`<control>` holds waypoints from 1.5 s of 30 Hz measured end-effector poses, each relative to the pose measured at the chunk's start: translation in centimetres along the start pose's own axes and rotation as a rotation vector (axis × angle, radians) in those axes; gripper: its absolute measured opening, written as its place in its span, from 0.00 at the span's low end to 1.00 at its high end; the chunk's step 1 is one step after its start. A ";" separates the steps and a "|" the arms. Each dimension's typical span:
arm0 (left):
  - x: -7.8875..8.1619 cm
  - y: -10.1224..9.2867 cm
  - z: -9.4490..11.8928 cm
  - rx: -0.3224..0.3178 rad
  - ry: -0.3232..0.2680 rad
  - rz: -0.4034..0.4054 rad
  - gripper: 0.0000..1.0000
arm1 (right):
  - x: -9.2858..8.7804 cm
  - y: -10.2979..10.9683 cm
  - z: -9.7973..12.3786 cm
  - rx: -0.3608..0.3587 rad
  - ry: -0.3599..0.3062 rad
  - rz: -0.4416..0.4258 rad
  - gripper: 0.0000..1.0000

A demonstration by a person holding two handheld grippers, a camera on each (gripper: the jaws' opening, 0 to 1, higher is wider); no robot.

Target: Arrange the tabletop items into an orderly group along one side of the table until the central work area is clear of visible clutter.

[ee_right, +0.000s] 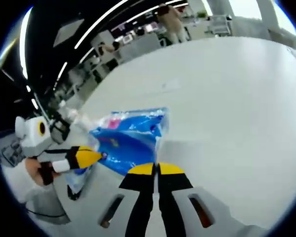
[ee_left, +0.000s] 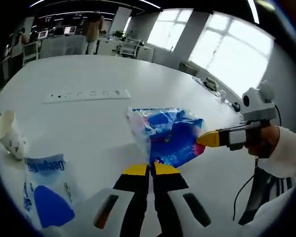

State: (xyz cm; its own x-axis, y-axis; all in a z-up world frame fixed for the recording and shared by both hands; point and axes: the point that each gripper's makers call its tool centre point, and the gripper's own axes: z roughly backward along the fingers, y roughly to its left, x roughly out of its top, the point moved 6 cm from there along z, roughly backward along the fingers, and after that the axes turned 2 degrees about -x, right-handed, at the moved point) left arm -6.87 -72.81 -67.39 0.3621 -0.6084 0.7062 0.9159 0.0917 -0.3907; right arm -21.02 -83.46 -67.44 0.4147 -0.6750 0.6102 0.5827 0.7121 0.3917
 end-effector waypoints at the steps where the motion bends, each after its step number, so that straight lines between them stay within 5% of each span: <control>1: 0.1 0.3 -0.4 0.005 0.001 0.003 0.00 | 0.3 -0.1 -0.4 -0.002 0.001 0.006 0.00; 11: 0.4 1.3 -3.5 0.000 0.013 0.094 0.00 | 1.6 -2.5 -3.1 -0.048 0.021 0.037 0.00; 17: 0.2 2.1 -5.2 0.007 0.032 0.156 0.00 | 0.7 -3.8 -4.3 -0.057 0.037 -0.005 0.00; 23: 0.1 2.6 -6.5 0.019 0.055 0.135 0.00 | 0.4 -4.6 -5.4 -0.063 0.056 -0.019 0.00; 33: -1.3 2.9 -6.7 0.038 0.068 0.173 0.00 | 0.3 -4.7 -6.1 -0.044 0.054 -0.025 0.00; 45: -1.2 2.7 -6.8 0.059 0.070 0.186 0.00 | 0.2 -4.7 -6.1 -0.033 0.038 -0.007 0.00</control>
State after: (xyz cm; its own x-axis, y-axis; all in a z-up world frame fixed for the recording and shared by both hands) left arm -5.96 -77.20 -73.31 0.5149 -0.6299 0.5814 0.8437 0.2525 -0.4736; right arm -19.48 -88.14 -73.35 0.4363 -0.6872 0.5809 0.6081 0.7010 0.3726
